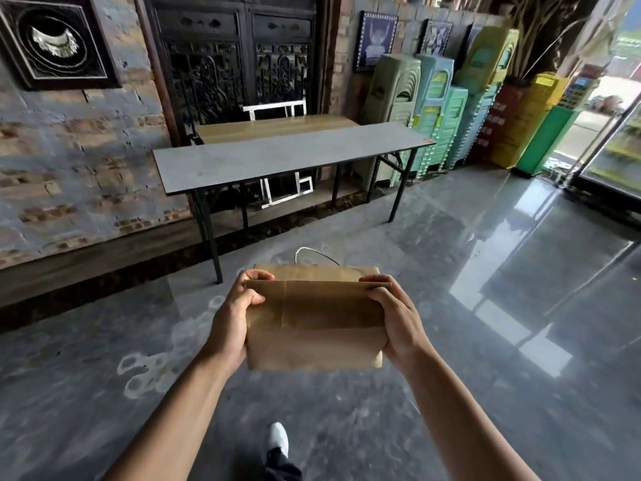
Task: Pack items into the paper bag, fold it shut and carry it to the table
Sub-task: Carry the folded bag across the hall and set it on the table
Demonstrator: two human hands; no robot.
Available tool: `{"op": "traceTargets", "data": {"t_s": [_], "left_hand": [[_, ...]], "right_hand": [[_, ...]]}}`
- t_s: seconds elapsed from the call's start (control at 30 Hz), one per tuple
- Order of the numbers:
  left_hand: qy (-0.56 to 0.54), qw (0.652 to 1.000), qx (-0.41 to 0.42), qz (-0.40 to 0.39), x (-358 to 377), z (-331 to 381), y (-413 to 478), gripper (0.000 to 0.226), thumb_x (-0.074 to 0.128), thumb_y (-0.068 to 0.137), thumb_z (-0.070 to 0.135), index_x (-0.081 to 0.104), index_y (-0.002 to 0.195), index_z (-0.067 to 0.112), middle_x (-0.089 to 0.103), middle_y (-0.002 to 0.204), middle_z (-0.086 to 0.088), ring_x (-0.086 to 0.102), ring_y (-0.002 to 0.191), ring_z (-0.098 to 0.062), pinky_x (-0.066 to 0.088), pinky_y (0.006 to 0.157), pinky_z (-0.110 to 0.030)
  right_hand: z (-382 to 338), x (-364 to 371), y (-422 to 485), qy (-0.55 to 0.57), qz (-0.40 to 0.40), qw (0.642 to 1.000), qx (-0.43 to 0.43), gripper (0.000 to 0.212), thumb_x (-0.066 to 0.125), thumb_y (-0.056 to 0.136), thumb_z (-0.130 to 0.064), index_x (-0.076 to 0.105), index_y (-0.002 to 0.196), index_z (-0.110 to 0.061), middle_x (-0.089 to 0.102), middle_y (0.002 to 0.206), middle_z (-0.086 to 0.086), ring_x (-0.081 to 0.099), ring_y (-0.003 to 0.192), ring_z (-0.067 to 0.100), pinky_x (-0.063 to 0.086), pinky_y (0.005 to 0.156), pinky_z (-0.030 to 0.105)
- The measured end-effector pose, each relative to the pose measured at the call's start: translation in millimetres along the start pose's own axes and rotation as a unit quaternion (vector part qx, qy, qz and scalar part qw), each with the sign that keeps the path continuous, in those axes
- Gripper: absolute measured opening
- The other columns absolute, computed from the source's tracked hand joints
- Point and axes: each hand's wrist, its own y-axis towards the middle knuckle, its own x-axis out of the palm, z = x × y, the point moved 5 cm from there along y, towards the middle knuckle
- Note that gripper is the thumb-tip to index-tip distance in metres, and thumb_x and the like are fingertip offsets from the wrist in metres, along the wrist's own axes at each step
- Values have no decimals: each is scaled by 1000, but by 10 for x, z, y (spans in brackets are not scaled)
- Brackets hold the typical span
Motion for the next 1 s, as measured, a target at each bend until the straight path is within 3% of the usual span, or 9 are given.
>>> {"op": "traceTargets", "data": {"t_s": [0.17,0.3,0.47,0.6,0.73,0.87,1.0], "left_hand": [[-6,1000,-6,-24,-39,307,1348,26,42,71,10,61,86,20,59,80,-4,56,67,-17,49,50,-22],[10,999,-1,-31,-142,581,2321,26,45,67,13,62,84,22,61,77,-3,57,67,-18,47,56,-29],[18,1000,-10,1,-363,727,3205,21,46,70,17,64,78,25,63,76,-3,56,68,-20,45,60,-31],[22,999,-5,24,-579,787,3807,21,47,71,18,65,77,25,60,82,-7,54,76,-24,41,69,-36],[21,999,-10,46,-747,787,4457,21,48,71,18,66,75,27,61,82,-7,55,77,-24,43,68,-36],[26,997,-1,72,-854,783,5236,19,52,71,17,67,73,29,62,84,-3,53,90,-24,40,80,-40],[28,994,13,102,-886,915,6158,13,58,73,18,67,74,28,61,90,-3,53,98,-24,36,89,-39]], "right_hand": [[-199,396,1235,-6,14,1000,3,17,54,80,-13,70,83,-18,65,98,-1,51,87,16,36,71,33],[-334,712,2137,-7,33,999,6,16,55,79,-17,70,84,-19,67,93,-8,53,83,13,41,61,27],[-296,1142,3004,5,27,1000,8,16,55,76,-17,70,83,-17,66,92,-6,53,87,16,39,71,34],[-219,1462,3653,9,15,1000,17,16,58,75,-19,70,85,-17,68,87,-12,55,83,12,43,65,26],[-153,1739,4337,0,-6,999,32,23,64,72,-28,69,93,-24,69,86,-13,59,84,13,50,63,28],[-133,1982,5155,6,-27,999,34,26,65,70,-29,69,95,-23,70,90,-6,61,86,16,51,72,36],[-231,2235,6158,17,-44,999,27,22,66,71,-24,68,91,-16,69,84,-3,60,82,14,49,73,35]]}}
